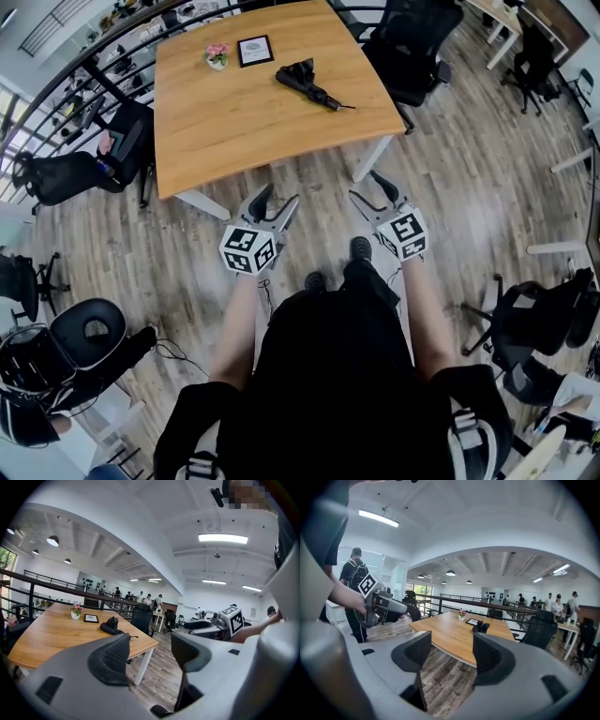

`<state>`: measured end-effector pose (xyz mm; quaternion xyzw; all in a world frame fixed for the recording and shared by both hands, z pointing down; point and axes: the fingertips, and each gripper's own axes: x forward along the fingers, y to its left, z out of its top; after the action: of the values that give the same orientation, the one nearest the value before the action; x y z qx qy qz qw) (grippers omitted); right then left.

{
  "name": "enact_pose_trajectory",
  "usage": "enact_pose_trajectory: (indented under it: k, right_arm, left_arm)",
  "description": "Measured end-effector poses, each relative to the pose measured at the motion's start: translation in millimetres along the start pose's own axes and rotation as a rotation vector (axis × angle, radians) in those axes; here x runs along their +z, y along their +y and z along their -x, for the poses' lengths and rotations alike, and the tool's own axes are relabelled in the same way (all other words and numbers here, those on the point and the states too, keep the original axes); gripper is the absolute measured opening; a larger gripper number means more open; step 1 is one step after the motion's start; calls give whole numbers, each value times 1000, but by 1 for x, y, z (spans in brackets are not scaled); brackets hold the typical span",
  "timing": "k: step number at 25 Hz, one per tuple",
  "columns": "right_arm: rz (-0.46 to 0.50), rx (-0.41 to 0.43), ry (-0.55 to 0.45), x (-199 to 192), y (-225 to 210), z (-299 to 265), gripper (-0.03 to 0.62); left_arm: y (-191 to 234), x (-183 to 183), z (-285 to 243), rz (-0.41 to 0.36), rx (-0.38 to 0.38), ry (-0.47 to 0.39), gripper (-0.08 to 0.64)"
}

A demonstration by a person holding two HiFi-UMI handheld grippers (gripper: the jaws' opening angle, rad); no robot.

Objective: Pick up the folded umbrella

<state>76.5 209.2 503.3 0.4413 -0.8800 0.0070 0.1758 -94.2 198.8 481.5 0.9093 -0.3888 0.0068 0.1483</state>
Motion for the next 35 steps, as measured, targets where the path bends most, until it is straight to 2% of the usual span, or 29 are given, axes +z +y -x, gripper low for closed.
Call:
enact_pose_trajectory:
  k: [16,24,29,35]
  right_arm:
    - [-46,41,11,-3,-39,-43,279]
    - [-61,80,25,-5,-83,-73,279]
    - [-28,97,50,-6,-119,-90,279]
    - [-39,153,51,-10,-156,-118,279]
  left_arm:
    - [33,5,-43,25,46,27,282]
    - [49,9,-89,49,75,45,282]
    - [55,17,-124,54,95,48,282]
    - [67,22,-157,72,151,52,282]
